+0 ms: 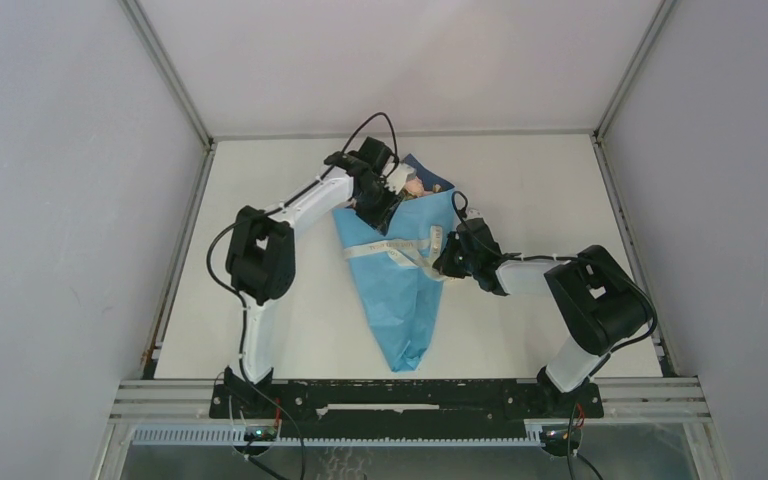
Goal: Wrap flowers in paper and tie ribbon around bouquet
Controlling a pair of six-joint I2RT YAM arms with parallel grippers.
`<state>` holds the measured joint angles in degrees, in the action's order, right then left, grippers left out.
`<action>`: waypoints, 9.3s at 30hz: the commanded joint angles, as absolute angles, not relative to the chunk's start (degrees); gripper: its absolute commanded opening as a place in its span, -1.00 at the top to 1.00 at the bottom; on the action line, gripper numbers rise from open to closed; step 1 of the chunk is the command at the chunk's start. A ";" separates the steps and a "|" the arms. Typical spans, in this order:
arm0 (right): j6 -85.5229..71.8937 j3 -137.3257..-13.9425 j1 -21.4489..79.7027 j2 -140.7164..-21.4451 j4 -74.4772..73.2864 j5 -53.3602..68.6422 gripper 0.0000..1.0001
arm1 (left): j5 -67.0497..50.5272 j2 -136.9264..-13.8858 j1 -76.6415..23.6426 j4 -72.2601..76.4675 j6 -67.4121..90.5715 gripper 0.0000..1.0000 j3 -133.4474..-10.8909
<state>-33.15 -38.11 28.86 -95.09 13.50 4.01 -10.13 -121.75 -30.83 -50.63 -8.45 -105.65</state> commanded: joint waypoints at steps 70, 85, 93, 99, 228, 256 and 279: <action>-15.76 -51.83 23.94 -85.40 3.62 26.65 1.00 | -27.92 -109.15 -28.65 -29.89 -1.93 1.00 -79.39; -15.09 -52.94 25.74 -93.89 0.55 12.35 1.00 | -29.82 -108.34 -28.74 -29.81 -1.80 1.00 -80.88; -14.41 -53.04 25.24 -94.70 0.27 15.53 1.00 | -31.26 -107.44 -28.74 -30.71 -1.89 1.00 -82.85; -17.31 -44.46 28.00 -91.20 6.46 19.64 1.00 | -36.48 -108.72 -28.74 -31.67 -0.41 1.00 -85.70; -11.01 -53.42 18.23 -88.60 -9.24 -1.72 1.00 | -33.15 -114.99 -32.14 -33.03 -1.37 1.00 -90.88; -24.65 -55.11 22.94 -83.96 -19.32 4.87 0.48 | -32.51 -116.91 -32.45 -29.06 6.02 1.00 -92.00; -32.49 -42.66 23.21 -92.22 24.42 8.71 0.56 | -37.70 -107.58 -31.94 -33.96 4.05 1.00 -93.10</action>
